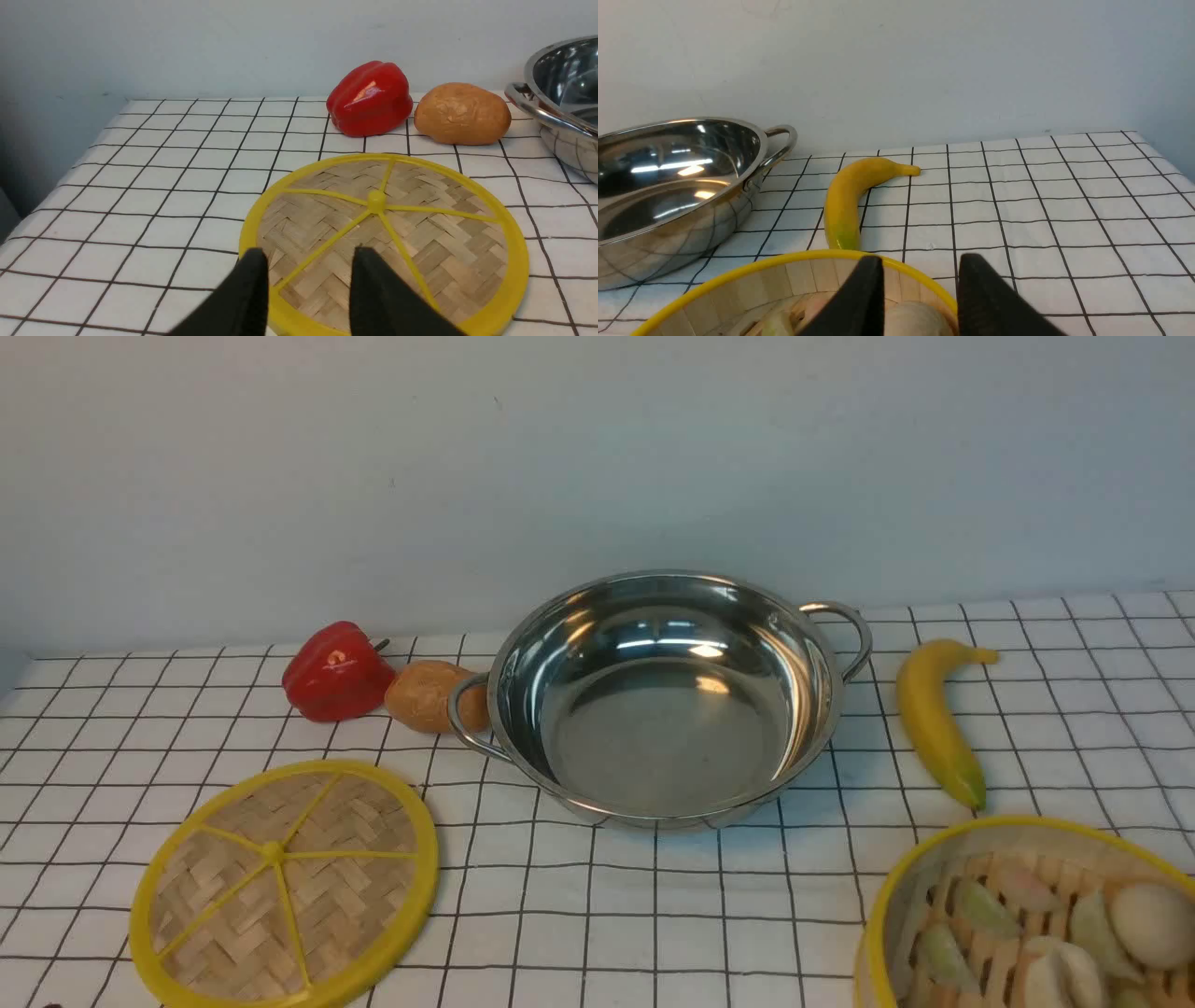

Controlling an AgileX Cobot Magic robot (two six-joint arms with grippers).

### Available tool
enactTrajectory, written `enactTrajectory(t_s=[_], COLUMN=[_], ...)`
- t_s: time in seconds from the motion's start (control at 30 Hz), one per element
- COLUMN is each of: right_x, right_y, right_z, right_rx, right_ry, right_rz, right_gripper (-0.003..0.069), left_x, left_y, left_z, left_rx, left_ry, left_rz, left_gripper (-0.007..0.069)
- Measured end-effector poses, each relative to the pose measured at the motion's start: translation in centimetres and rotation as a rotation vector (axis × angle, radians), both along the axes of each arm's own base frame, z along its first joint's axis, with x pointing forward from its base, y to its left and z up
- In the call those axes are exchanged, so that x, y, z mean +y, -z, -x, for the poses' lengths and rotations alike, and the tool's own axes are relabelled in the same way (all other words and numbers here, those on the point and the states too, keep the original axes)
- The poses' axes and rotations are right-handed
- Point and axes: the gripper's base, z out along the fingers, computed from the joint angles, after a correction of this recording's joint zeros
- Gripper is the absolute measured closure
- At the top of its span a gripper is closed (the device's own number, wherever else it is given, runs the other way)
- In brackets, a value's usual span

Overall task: Place the steamer in the pot on the white tablecloth, and put the lid on the steamer.
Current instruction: 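Reach for and grasp the rim of the bamboo steamer holding the buns with the right gripper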

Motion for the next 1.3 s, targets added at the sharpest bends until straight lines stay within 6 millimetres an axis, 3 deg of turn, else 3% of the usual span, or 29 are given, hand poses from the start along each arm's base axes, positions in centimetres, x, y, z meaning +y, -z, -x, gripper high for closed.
enactTrajectory(t_s=[1.03,1.17,1.3], right_x=[0.0,0.0,0.1], right_y=[0.0,-0.6,-3.0], right_z=[0.0,-0.1,0.2], right_rx=[-0.002,-0.063,-0.176], right_ry=[0.001,0.005,0.002], right_rz=[-0.012,-0.108,-0.213], right_gripper=[0.0414,0.0414,0.0414], left_x=[0.0,0.0,0.0], left_y=[0.0,0.0,0.0], left_z=[0.0,0.0,0.0], left_rx=[0.000,0.000,0.000], left_ry=[0.000,0.000,0.000], left_rz=[0.000,0.000,0.000], left_gripper=[0.0382,0.0382,0.0382])
